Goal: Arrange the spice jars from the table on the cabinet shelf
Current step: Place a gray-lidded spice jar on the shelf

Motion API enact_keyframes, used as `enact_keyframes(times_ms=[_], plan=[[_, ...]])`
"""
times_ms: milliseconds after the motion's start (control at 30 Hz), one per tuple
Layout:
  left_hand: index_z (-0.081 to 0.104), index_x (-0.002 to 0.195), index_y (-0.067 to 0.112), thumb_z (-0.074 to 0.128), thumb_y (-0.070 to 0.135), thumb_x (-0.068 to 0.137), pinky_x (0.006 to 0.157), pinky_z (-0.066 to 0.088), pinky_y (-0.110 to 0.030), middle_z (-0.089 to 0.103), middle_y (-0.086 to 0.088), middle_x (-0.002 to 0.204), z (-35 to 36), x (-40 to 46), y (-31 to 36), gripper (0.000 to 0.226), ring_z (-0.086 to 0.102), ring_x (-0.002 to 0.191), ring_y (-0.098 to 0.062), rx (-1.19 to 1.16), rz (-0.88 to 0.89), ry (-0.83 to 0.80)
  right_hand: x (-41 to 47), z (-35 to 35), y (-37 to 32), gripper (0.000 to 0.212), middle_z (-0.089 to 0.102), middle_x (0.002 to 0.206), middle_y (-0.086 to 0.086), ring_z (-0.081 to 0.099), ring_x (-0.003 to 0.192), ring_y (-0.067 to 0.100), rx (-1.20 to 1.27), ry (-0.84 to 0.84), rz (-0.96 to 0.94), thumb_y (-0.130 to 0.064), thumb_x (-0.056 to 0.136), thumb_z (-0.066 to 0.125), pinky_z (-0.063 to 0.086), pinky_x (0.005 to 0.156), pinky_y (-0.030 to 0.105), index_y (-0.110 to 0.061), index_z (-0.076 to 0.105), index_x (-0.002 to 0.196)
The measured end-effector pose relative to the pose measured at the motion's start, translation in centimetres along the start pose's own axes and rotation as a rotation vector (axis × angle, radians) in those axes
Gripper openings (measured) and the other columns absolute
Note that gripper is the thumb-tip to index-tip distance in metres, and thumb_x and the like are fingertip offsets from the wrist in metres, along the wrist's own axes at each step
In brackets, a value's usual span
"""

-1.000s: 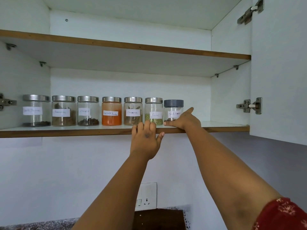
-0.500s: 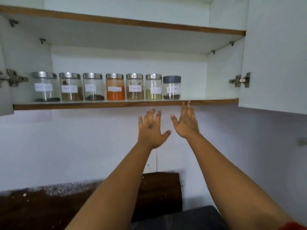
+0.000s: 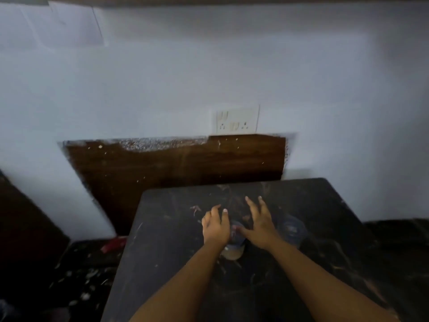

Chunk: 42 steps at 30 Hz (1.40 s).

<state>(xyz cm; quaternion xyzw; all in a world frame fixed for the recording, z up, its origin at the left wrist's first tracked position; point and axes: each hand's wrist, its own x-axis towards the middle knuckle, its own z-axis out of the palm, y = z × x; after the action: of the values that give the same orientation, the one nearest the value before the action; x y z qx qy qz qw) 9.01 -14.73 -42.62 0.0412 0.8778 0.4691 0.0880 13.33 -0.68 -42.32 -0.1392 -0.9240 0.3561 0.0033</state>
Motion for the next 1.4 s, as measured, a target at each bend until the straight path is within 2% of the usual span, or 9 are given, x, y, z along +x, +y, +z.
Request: enact_keyframes(times_ms=[200,433,567,700,800,933,1067,1167,1400], plan=[[0.038,0.141,0.017,0.044,0.028,0.100,0.112,0.026,-0.038,0.039,-0.007,0.146,-1.6,-1.6,-3.4,0.043,0.025,0.139,-0.023,-0.089,-0.095,-0.076,0.1,4.6,-0.7,0.109,-0.007,0.162,0.007,-0.003,0.150,0.031,-0.293,-0.325,0.020,-0.047,0.073,0.077,0.019,0.120,0.045,-0.040,0.004,0.154],[0.036,0.144,0.018,0.057,0.027,0.092,0.110,0.037,-0.038,0.043,-0.005,0.145,-2.6,-2.4,-5.3,0.057,0.039,0.134,-0.023,-0.079,-0.127,-0.160,0.1,4.6,-2.2,0.097,0.029,0.142,0.009,0.029,0.134,0.030,-0.251,-0.186,0.098,-0.049,0.070,0.078,0.036,0.110,0.039,-0.029,0.028,0.151],[0.024,0.148,0.028,0.051,0.061,0.088,0.109,0.033,-0.043,0.039,-0.001,0.146,-2.9,-3.5,-5.7,0.073,0.028,0.138,-0.023,-0.188,-0.088,-0.137,0.1,3.2,-4.6,0.074,0.052,0.127,0.005,0.053,0.113,0.021,0.124,-0.107,0.268,-0.048,0.068,0.080,0.049,0.089,0.032,-0.020,0.054,0.131],[0.035,0.121,0.041,0.064,0.070,0.072,0.090,0.054,-0.040,0.055,0.002,0.128,-3.9,-3.1,-4.1,0.064,0.058,0.108,-0.016,-0.167,0.040,-0.145,0.3,1.8,-6.7,0.077,0.066,0.108,0.003,0.064,0.096,0.019,0.392,-0.108,0.376,-0.072,0.056,0.074,0.053,0.087,0.041,-0.018,0.061,0.109],[0.046,0.122,0.028,0.058,0.062,0.082,0.076,0.059,-0.036,0.060,-0.011,0.126,-5.0,-2.9,-1.7,0.053,0.067,0.098,-0.021,-0.574,-0.164,-0.308,0.0,0.3,-7.5,0.066,0.074,0.102,0.009,0.070,0.095,0.027,0.743,-0.215,0.364,-0.070,0.068,0.069,0.051,0.096,0.049,-0.016,0.068,0.106],[0.059,0.122,0.022,0.049,0.062,0.089,0.092,0.054,-0.047,0.069,-0.013,0.117,-5.6,-3.1,0.0,0.053,0.067,0.106,-0.028,-0.935,-0.313,-0.529,-0.7,-0.7,-7.4,0.076,0.071,0.114,0.015,0.068,0.105,0.032,1.083,-0.302,0.401,-0.064,0.065,0.076,0.050,0.097,0.051,-0.015,0.063,0.121],[0.054,0.122,0.013,0.060,0.068,0.078,0.086,0.058,-0.046,0.067,-0.012,0.112,-4.7,-2.1,1.0,0.070,0.070,0.095,-0.025,-0.697,-0.280,-0.224,-1.4,-1.0,-8.0,0.076,0.072,0.108,0.014,0.071,0.096,0.029,1.071,-0.139,0.432,-0.068,0.071,0.069,0.055,0.091,0.046,-0.011,0.062,0.120],[0.040,0.125,0.016,0.064,0.072,0.072,0.086,0.057,-0.044,0.057,-0.010,0.119,-4.2,-2.2,1.6,0.081,0.064,0.099,-0.021,-0.417,-0.155,-0.238,-1.3,-1.2,-8.5,0.105,0.066,0.117,0.013,0.068,0.099,0.029,0.942,-0.083,0.441,-0.084,0.056,0.063,0.055,0.087,0.047,-0.014,0.052,0.133],[0.057,0.129,0.018,0.049,0.069,0.084,0.102,0.047,-0.047,0.066,-0.015,0.123,-7.0,-1.5,2.6,0.068,0.064,0.113,-0.029,-0.991,-0.235,-0.496,-2.3,-3.1,-10.3,0.040,0.071,0.101,0.010,0.068,0.099,0.029,1.078,-0.069,0.337,-0.058,0.090,0.053,0.050,0.099,0.048,-0.020,0.062,0.101]])
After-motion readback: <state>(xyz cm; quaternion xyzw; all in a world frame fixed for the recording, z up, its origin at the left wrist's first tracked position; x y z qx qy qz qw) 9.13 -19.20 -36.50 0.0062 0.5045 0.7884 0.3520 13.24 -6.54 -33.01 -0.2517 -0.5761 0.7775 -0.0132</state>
